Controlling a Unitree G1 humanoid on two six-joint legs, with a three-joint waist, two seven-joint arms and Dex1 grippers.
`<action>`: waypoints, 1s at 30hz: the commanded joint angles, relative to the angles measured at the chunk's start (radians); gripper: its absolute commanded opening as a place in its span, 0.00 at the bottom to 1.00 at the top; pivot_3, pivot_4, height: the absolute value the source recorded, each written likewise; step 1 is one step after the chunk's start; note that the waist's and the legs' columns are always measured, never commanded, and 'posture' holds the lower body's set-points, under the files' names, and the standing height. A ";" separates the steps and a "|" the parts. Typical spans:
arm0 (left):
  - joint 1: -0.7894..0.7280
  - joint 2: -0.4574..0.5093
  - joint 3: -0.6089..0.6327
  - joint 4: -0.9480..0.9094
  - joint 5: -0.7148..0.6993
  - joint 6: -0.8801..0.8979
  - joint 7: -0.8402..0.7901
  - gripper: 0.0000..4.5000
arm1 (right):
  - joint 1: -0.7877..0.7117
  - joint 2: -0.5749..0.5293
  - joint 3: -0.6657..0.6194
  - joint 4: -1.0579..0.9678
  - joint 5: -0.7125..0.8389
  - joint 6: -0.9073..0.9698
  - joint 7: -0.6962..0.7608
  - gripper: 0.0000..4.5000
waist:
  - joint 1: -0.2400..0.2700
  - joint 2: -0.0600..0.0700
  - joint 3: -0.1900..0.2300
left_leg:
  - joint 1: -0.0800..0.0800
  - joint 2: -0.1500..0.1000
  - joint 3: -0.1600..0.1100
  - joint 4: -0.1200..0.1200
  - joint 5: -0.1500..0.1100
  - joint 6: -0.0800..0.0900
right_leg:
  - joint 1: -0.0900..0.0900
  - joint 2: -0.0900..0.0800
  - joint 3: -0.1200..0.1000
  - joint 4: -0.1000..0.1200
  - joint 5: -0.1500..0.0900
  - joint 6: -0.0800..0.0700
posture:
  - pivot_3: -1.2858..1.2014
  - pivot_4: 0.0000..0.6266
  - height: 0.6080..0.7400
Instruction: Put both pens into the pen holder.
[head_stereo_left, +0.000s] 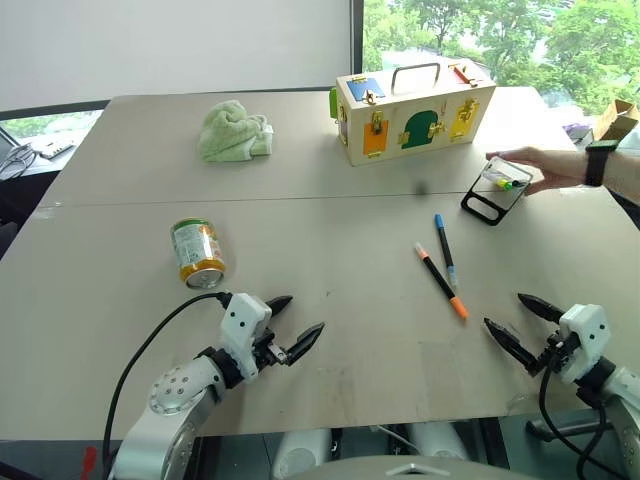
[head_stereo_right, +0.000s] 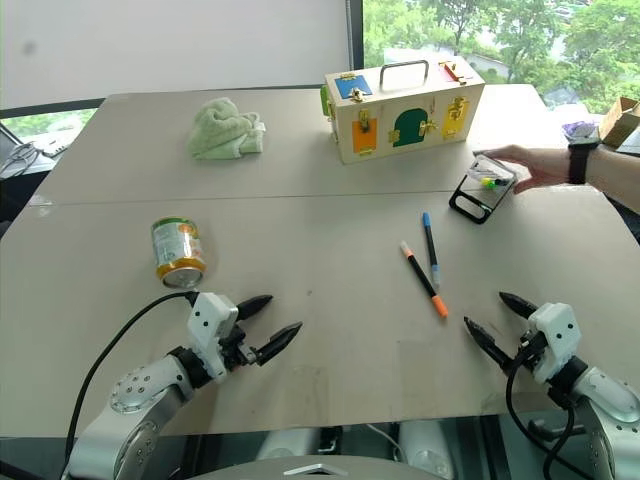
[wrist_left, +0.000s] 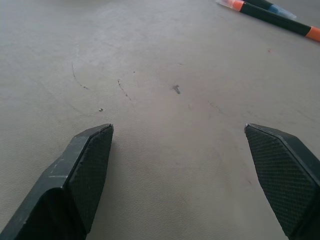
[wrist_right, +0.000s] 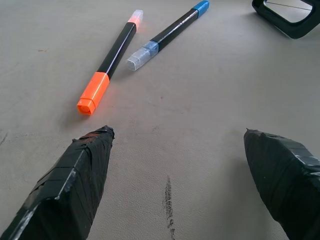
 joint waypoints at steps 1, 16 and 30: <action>0.012 -0.010 0.020 -0.049 -0.012 -0.032 0.011 0.97 | -0.020 -0.020 -0.035 0.007 0.019 -0.018 0.022 0.99 | 0.000 0.000 0.000 | 0.000 0.000 0.000 0.000 0.000 0.000 | 0.000 0.000 0.000 0.000 0.000 0.000 | 0.52 0.24 1.00; 0.023 -0.024 0.014 -0.043 -0.015 -0.044 0.013 0.97 | -0.041 -0.020 -0.034 0.018 0.017 -0.016 0.032 0.99 | 0.000 0.000 0.000 | 0.000 0.000 0.000 0.000 0.000 0.000 | 0.000 0.000 0.000 0.000 0.000 0.000 | 0.52 0.24 1.00; 0.021 -0.023 0.015 -0.051 -0.016 -0.038 0.013 0.97 | -0.046 -0.015 -0.027 0.019 0.017 -0.016 0.029 0.99 | 0.000 0.000 0.000 | 0.000 0.000 0.000 0.000 0.000 0.000 | 0.000 0.000 0.000 0.000 0.000 0.000 | 0.52 0.24 1.00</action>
